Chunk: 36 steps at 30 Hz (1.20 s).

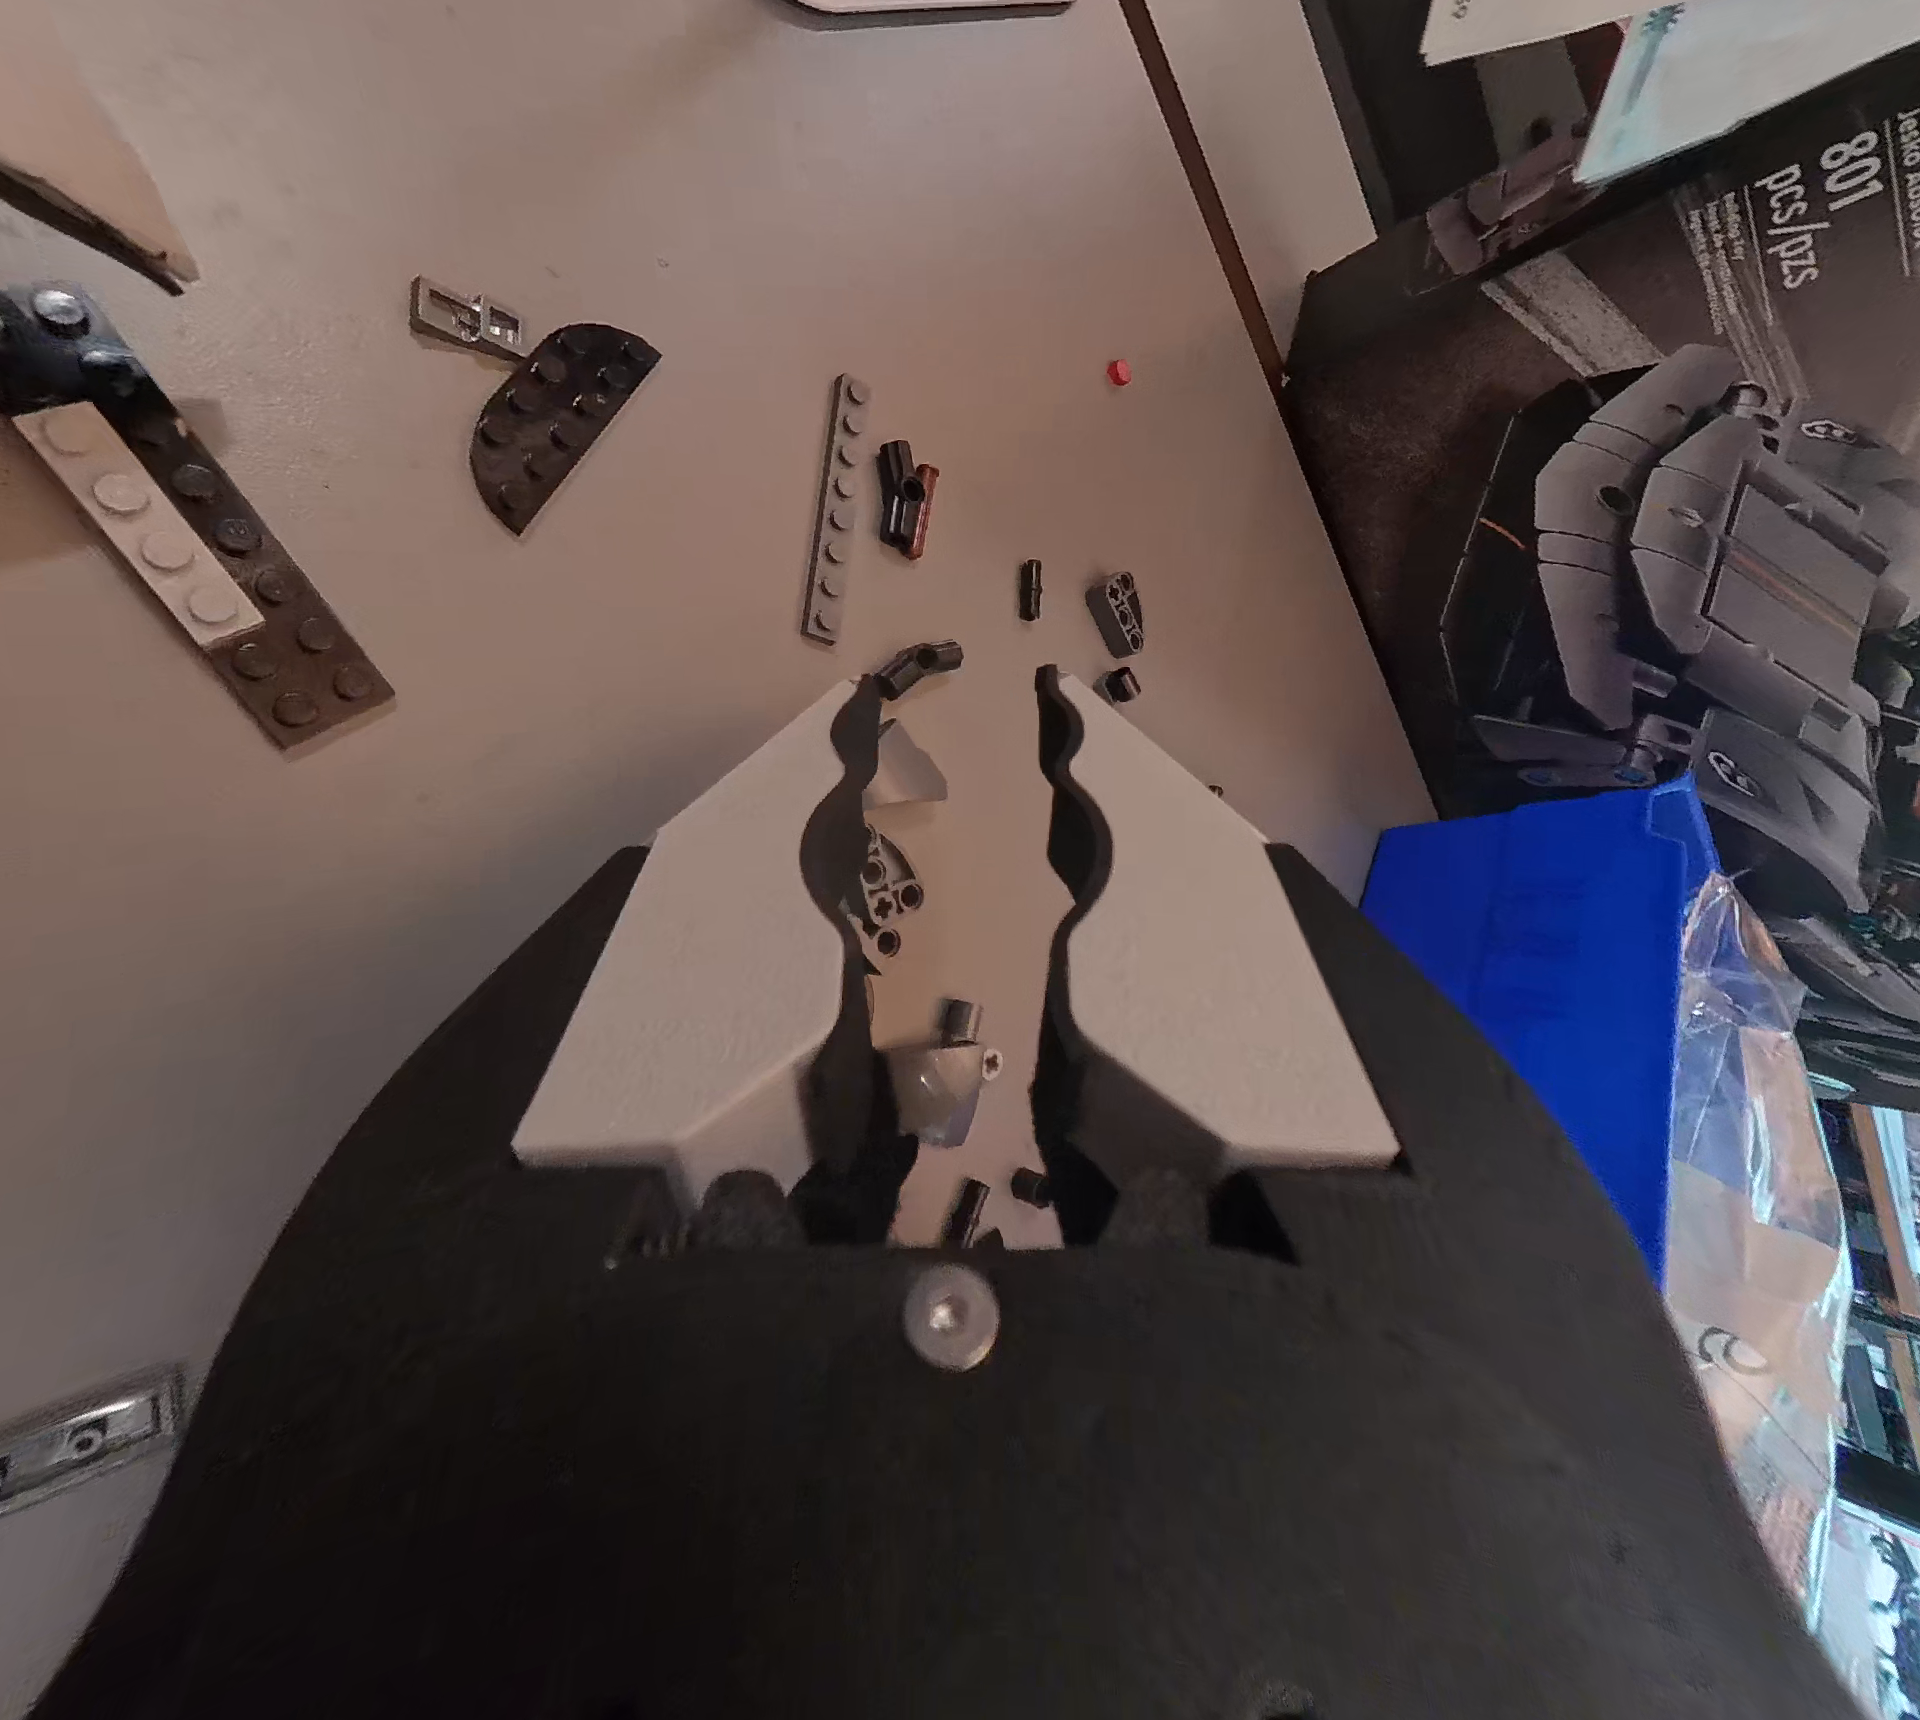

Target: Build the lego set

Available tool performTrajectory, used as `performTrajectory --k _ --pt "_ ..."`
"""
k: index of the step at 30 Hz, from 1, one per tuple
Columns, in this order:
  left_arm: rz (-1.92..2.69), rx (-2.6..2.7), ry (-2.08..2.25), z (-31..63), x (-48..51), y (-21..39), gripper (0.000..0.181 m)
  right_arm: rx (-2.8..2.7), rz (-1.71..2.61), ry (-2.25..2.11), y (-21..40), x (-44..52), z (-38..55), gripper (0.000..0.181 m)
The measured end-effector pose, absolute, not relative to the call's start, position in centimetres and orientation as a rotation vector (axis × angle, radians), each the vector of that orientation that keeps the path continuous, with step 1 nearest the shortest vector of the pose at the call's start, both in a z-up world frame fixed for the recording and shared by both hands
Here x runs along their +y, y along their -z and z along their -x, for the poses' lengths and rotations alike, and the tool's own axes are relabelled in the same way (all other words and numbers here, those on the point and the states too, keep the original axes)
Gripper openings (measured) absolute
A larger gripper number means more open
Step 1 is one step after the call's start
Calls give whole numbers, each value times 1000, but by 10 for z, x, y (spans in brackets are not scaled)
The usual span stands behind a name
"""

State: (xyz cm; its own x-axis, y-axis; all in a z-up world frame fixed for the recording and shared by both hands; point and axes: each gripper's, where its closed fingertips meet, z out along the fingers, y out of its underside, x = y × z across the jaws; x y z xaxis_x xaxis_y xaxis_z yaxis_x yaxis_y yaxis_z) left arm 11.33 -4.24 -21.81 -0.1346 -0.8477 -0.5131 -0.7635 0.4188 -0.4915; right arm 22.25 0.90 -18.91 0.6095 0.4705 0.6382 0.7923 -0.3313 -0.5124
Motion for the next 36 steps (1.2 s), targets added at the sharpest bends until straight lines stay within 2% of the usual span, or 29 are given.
performTrajectory --k 8,16,27,29,31,36 --pt "1415 1866 204 -120 -41 213 21 -986 1989 465 188 9 -224 33" --pt "1466 1843 211 -120 -37 213 38 -977 1991 456 187 9 -226 38" --pt "1480 1785 238 -122 -33 205 38 -974 1995 453 188 10 -228 39" --pt "1496 1759 245 -121 -31 202 35 -969 1993 454 186 10 -229 40" --pt "1516 1741 256 -120 -29 201 19 -958 1991 450 185 10 -230 40" --pt "1506 1687 222 -119 -20 193 0 -948 1993 445 184 10 -232 41"
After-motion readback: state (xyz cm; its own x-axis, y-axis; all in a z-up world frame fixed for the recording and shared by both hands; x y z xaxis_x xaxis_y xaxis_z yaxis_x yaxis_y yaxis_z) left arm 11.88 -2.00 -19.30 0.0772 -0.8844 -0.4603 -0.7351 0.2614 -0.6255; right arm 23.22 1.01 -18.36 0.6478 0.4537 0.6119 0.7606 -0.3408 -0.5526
